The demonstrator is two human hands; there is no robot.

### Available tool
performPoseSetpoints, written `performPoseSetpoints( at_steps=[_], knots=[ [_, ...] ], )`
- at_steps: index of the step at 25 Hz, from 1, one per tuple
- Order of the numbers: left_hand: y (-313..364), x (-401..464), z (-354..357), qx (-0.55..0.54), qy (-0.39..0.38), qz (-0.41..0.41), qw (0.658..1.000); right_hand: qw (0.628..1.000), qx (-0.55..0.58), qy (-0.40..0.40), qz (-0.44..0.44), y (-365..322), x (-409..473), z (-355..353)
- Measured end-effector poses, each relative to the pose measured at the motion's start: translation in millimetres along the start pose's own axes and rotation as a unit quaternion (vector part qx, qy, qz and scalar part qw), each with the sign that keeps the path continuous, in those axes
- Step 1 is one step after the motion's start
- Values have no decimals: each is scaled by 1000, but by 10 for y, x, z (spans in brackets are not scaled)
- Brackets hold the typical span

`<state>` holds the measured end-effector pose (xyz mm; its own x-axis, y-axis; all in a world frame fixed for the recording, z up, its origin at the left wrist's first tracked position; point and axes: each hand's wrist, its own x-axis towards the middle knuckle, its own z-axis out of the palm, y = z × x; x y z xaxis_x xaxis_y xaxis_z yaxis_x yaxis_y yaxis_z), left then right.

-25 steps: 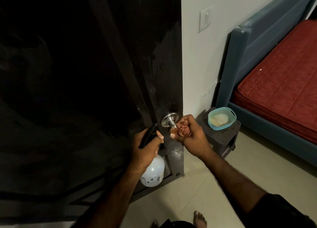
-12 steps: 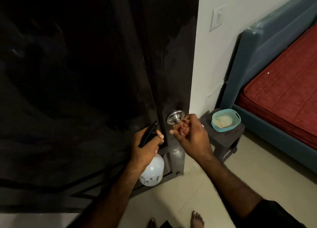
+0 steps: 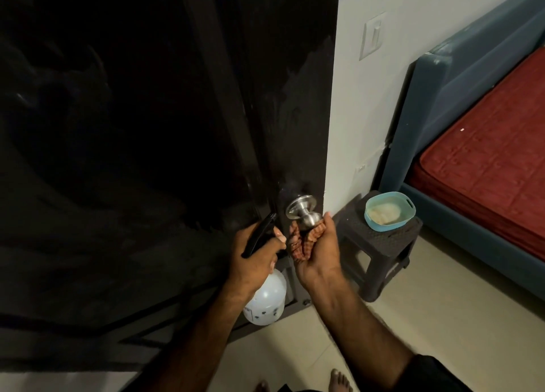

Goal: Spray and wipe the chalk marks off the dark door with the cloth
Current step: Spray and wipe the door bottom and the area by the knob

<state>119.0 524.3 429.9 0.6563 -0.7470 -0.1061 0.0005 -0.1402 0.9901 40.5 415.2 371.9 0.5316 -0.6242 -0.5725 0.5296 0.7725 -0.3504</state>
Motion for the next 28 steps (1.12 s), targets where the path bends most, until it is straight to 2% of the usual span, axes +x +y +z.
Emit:
performPoseSetpoints(
  at_steps=[1, 2, 3, 4, 5, 6, 7, 11, 12, 13, 14, 15, 16, 17, 18, 19, 20, 21, 22, 23, 24, 25, 27, 28],
  knots=[
    [5, -11, -24, 3, 2, -1, 1000, 1000, 21, 8, 15, -1, -15, 40],
    [2, -15, -56, 4, 8, -3, 1000, 1000, -12, 22, -6, 10, -13, 43],
    [-3, -18, -83, -1, 15, -6, 1000, 992, -99, 44, -65, 12, -34, 23],
    [-10, -22, -107, -11, 23, -9, 1000, 959, -230, 69, -152, 17, -63, -32],
    [-16, -27, -123, -21, 30, -13, 999, 893, -369, 76, -247, 9, -100, -117],
    [-20, -28, -126, -27, 33, -15, 999, 806, -489, 64, -328, -32, -123, -204],
    [-23, -26, -121, -30, 31, -19, 999, 731, -568, 36, -378, -95, -107, -273],
    [-19, 10, -66, -29, 22, -38, 999, 447, -734, -74, -506, -420, 108, -206],
    [-13, 20, -39, -23, 19, -39, 999, 418, -737, -84, -524, -477, 151, -179],
    [-9, 29, -24, -16, 16, -37, 999, 438, -722, -86, -529, -486, 232, -190],
    [-3, 36, -13, -12, 12, -35, 999, 506, -680, -81, -525, -451, 264, -188],
    [8, 42, -1, -12, 9, -33, 999, 618, -610, -66, -492, -371, 334, -219],
    [22, 46, 5, -15, 9, -30, 999, 757, -505, -52, -411, -275, 353, -196],
    [38, 48, 10, -18, 13, -27, 999, 884, -368, -42, -285, -177, 362, -154],
    [46, 49, 12, -20, 16, -23, 999, 961, -242, -41, -129, -102, 350, -120],
    [49, 42, 14, -21, 16, -19, 999, 987, -155, -45, -5, -77, 318, -101],
    [45, 24, 12, -23, 14, -18, 999, 989, -124, -45, 66, -107, 256, -81],
    [43, 10, 13, -26, 14, -17, 999, 986, -131, -55, 86, -180, 213, -68],
    [36, 3, 5, -25, 14, -18, 999, 983, -158, -60, 67, -276, 191, -44],
    [24, -2, -11, -21, 15, -22, 999, 973, -225, -48, -1, -342, 209, -32],
    [10, -2, -29, -17, 18, -29, 999, 937, -334, -21, -102, -395, 185, -8],
    [-7, -3, -45, -15, 22, -35, 999, 859, -462, 15, -221, -400, 196, -16],
    [-25, -4, -56, -14, 26, -45, 999, 622, -673, 40, -398, -333, 207, -79],
    [-21, -1, -54, -14, 28, -48, 998, 510, -727, 24, -459, -312, 185, -104]
  ],
)
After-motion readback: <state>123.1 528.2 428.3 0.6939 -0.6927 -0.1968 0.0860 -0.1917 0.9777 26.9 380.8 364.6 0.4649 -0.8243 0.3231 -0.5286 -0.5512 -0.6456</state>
